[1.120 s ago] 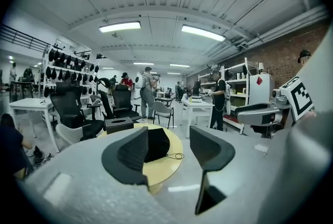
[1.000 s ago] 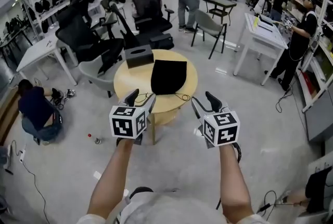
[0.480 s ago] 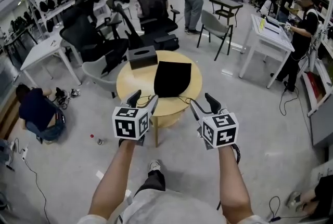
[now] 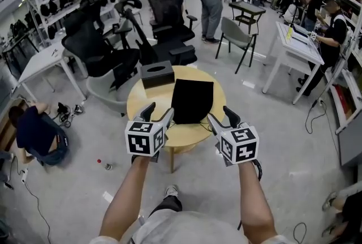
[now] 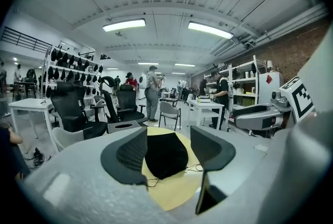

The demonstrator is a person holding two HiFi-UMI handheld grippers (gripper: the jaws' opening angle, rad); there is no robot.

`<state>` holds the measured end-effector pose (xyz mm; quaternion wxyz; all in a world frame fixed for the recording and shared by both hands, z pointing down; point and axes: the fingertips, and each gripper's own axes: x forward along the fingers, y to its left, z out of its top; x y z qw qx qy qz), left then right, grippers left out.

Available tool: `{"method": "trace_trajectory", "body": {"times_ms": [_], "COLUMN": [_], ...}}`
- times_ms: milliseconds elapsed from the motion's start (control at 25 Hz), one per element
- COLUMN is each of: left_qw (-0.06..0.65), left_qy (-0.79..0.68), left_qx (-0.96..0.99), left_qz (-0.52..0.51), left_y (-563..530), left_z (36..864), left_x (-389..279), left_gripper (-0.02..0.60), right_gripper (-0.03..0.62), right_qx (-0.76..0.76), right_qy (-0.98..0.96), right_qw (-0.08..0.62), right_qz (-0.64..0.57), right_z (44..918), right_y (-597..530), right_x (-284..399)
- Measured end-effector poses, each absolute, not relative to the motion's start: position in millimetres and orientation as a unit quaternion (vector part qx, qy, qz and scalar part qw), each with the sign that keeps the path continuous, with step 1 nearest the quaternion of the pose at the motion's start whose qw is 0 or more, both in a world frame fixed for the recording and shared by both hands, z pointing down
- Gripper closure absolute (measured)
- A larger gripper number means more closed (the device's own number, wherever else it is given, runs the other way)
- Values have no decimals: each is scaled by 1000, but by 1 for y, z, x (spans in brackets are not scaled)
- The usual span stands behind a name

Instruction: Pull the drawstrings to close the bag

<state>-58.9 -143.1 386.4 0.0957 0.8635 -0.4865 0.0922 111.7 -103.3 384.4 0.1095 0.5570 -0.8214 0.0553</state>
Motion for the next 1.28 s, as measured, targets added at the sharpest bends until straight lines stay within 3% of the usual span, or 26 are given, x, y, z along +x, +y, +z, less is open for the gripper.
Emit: {"method": "trace_trajectory", "body": {"times_ms": [680, 1280], "left_qw": [103, 103], "left_qy": [-446, -418], "left_qx": [885, 899], "left_qz": [87, 85], "left_y": [-337, -383], "left_z": [377, 380], "left_x": [-78, -74], "left_gripper": [318, 318], "right_gripper": [347, 339], "right_qx": [598, 618], "right_qy": [-790, -774], "right_qw": [124, 128], "right_qz": [58, 58], "right_z": [375, 375], "right_y": [-276, -314], "right_x": [97, 97]}}
